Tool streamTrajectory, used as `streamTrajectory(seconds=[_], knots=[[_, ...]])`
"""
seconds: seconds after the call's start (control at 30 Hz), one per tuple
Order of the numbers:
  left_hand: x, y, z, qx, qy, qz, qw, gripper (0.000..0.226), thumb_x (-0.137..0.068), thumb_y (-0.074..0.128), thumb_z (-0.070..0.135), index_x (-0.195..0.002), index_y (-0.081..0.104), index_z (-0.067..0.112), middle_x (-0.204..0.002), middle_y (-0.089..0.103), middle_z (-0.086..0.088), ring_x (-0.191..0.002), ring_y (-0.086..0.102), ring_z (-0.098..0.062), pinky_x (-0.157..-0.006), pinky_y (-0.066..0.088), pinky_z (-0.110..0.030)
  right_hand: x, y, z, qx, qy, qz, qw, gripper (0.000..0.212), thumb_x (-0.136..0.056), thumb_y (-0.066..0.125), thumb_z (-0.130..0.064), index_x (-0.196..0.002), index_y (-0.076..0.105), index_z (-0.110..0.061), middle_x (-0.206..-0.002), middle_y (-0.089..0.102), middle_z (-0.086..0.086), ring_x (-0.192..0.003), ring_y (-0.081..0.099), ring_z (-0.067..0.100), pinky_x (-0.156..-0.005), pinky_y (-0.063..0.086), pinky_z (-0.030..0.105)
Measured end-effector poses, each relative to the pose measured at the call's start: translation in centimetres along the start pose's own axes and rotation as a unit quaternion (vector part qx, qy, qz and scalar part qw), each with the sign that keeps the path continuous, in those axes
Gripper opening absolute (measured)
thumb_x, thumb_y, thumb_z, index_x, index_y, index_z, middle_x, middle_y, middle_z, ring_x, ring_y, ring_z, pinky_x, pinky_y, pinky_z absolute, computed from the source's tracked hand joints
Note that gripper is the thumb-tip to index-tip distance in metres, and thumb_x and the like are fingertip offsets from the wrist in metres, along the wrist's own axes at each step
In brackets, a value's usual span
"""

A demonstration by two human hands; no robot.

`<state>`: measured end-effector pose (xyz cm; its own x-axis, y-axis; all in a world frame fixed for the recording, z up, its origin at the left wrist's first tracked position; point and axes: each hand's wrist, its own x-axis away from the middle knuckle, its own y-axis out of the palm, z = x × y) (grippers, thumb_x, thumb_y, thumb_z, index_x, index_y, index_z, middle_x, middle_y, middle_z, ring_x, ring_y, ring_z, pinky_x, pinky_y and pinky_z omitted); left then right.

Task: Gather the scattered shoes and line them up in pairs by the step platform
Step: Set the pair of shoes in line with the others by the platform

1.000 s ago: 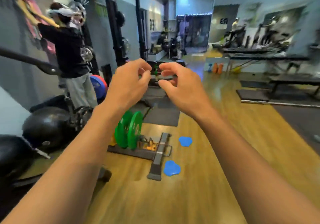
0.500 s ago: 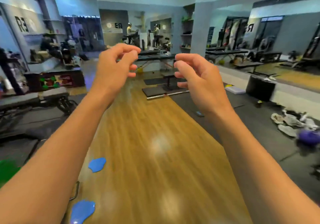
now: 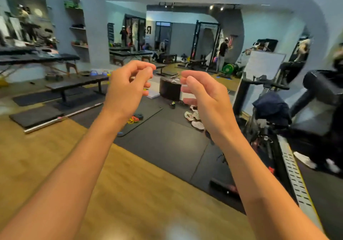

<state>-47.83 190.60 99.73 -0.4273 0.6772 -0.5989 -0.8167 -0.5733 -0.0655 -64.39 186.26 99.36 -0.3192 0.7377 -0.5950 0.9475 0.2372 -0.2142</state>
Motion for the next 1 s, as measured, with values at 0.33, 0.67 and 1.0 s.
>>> streamTrajectory(seconds=[0.33, 0.67, 1.0], knots=[[-18.8, 6.5, -13.8, -0.008, 0.002, -0.078, 0.997, 0.015, -0.097, 0.051, 0.021, -0.098, 0.066, 0.024, -0.094, 0.065, -0.003, -0.084, 0.062, -0.017, -0.075, 0.057, -0.037, -18.4, 2.1, 14.1, 0.03, 0.001, 0.061, 0.998, 0.023, -0.098, 0.048, -0.024, -0.113, 0.065, -0.018, -0.096, 0.069, 0.001, -0.091, 0.064, 0.017, -0.082, 0.054, 0.046], [-41.2, 11.0, -30.4, 0.041, 0.019, -0.108, 0.993, 0.016, -0.091, 0.053, 0.031, -0.094, 0.068, 0.032, -0.089, 0.068, 0.006, -0.083, 0.064, -0.011, -0.072, 0.056, -0.031, -39.2, 5.4, 29.0, 0.042, 0.007, 0.088, 0.995, 0.026, -0.099, 0.046, -0.024, -0.117, 0.064, -0.018, -0.109, 0.067, -0.007, -0.098, 0.064, 0.006, -0.074, 0.055, 0.022], [-61.1, 24.7, -45.4, 0.083, 0.002, -0.212, 0.974, 0.018, -0.096, 0.05, 0.026, -0.102, 0.067, 0.025, -0.097, 0.068, -0.002, -0.092, 0.064, -0.021, -0.081, 0.057, -0.04, -58.8, 4.2, 45.1, 0.121, 0.044, 0.155, 0.98, 0.024, -0.099, 0.045, -0.026, -0.117, 0.061, -0.022, -0.113, 0.065, -0.005, -0.102, 0.062, 0.008, -0.075, 0.054, 0.024]])
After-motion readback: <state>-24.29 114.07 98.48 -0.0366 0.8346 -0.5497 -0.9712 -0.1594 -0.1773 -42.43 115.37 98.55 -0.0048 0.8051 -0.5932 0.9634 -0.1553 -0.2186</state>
